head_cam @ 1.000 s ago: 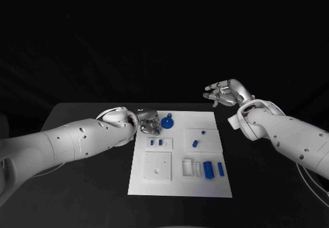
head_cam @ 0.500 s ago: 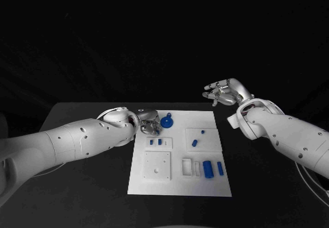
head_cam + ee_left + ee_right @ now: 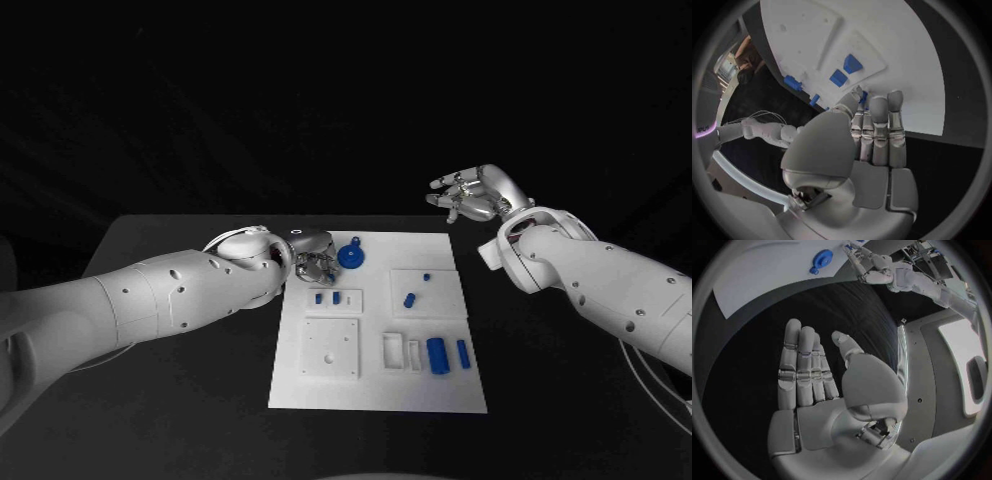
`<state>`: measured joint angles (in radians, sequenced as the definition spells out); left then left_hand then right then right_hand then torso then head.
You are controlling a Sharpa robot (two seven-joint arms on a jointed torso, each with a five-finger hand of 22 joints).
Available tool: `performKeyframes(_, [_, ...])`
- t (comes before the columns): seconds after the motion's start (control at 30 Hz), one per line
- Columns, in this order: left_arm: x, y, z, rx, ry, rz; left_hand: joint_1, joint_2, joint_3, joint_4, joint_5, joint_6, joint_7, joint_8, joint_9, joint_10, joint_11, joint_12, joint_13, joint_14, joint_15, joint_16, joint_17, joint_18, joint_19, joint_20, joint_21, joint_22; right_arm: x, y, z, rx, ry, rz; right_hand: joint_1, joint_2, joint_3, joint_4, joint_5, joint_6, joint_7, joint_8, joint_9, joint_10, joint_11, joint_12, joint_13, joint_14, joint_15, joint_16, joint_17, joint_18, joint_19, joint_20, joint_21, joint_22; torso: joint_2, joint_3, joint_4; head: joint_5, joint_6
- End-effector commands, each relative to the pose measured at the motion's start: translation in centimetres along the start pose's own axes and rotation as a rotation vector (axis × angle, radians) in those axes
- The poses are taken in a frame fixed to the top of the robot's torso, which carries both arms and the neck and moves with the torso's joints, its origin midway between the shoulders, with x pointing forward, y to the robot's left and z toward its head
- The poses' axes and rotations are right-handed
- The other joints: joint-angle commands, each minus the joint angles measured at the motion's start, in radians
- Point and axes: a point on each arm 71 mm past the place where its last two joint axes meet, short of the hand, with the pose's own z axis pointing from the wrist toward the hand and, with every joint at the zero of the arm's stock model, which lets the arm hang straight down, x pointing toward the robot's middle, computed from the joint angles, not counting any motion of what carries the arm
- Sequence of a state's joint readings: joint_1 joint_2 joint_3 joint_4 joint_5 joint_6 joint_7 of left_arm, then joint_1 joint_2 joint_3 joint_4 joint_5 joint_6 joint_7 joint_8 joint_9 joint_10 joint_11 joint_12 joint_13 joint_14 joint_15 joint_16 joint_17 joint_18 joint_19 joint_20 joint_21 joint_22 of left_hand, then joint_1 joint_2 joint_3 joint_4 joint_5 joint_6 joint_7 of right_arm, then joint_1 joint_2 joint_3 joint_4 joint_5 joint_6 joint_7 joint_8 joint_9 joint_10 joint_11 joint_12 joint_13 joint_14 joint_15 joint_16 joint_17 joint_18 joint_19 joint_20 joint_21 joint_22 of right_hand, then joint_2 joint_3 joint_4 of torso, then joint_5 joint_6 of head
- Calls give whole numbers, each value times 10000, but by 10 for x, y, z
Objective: Assemble the parts on the task board
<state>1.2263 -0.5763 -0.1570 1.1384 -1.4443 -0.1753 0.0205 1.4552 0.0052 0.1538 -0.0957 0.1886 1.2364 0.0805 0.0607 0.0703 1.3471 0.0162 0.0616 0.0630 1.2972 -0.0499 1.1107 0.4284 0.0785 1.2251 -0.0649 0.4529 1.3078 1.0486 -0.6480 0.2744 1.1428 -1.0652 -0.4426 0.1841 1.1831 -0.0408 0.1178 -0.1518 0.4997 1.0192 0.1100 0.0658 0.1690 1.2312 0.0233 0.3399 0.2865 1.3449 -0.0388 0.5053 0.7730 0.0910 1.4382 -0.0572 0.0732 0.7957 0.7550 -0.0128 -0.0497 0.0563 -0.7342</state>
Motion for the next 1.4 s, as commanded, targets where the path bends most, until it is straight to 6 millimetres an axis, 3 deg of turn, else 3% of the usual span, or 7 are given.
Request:
performKeyframes(0.03, [4, -3, 0, 183, 11, 151, 53, -55, -78, -5, -26, 88, -2, 34, 15, 86, -19, 22, 17, -24, -61, 50, 19, 26, 0, -99, 0, 197, 1, 1, 0, -121, 52, 13, -35, 33, 18, -56, 17, 48, 56, -28, -13, 88, -8, -52, -13, 87, 7, -43, 11, -68, 62, -23, 66, -9, -2, 2, 0, 3, 1])
performKeyframes(0.4, [5, 0, -1, 16, 214, 226, -28, -213, -189, 38, -124, -455, 87, 6, -36, -276, 142, 5, 2, -222, 58, 56, 46, 22, -107, -18, -71, 193, 1, 0, 0, -91, 67, 8, -63, 37, 26, -56, 22, 45, 56, -29, -17, 78, -5, -47, -10, 83, 10, -56, 22, -71, 56, -21, 67, -28, -3, 2, -5, 19, -2])
performKeyframes(0.5, [5, 0, -1, 19, 153, 231, -91, -324, -160, 73, -127, -1184, 76, -2, -65, -510, 209, -3, -6, -272, 108, 54, 39, 57, -112, 30, -94, 190, 1, 0, 0, -76, 63, 2, -63, 37, 26, -56, 22, 45, 56, -29, -17, 78, -5, -47, -10, 83, 10, -56, 22, -71, 56, -21, 67, -28, -4, 3, -9, 21, 3])
performKeyframes(0.57, [5, 1, -1, 22, 108, 233, -172, -484, -64, 128, -119, -2146, -17, 10, -66, -998, 380, 0, -9, -353, 221, -23, -21, 116, -135, 122, -143, 180, 0, -1, 0, -66, 56, -3, -62, 35, 25, -59, 19, 38, 59, -29, -18, 69, -1, -53, -14, 74, 14, -64, 21, -71, 49, -18, 63, -33, -2, 2, -15, 20, 11])
performKeyframes(0.6, [4, 1, -1, 24, 96, 233, -181, -528, 1, 152, -121, -2234, -43, 18, -59, -1056, 404, 4, -7, -353, 243, -24, -39, 154, -129, 154, -157, 182, 0, -1, 0, -61, 54, -5, -60, 35, 24, -62, 20, 37, 59, -28, -18, 58, 2, -59, -18, 66, 17, -71, 18, -71, 40, -15, 58, -38, -3, 1, -18, 20, 11])
performKeyframes(0.8, [4, 1, -2, 45, -3, 234, -217, -843, 454, 392, -135, -2316, -41, 22, -54, -1202, 467, 5, -7, -397, 301, 31, -168, 277, -95, 255, -243, 197, 0, -2, -1, -37, 43, -13, -60, 35, 24, -62, 20, 37, 59, -28, -18, 58, 2, -59, -18, 66, 17, -71, 18, -71, 40, -15, 58, -38, 0, 5, -16, 17, 8])
performKeyframes(1.4, [2, 7, -5, -57, -200, 233, -122, -1041, 569, 421, -108, -2310, -33, 21, -54, -1485, 557, 4, -7, -561, 346, -27, -287, 273, -168, 281, -322, 192, 1, -7, -4, 148, 278, -52, -76, 55, 62, -100, 11, 11, 78, -29, -9, 10, 54, -404, -267, 126, 30, -32, 39, -40, 97, -8, 99, -47, -3, 0, -15, 15, 20])
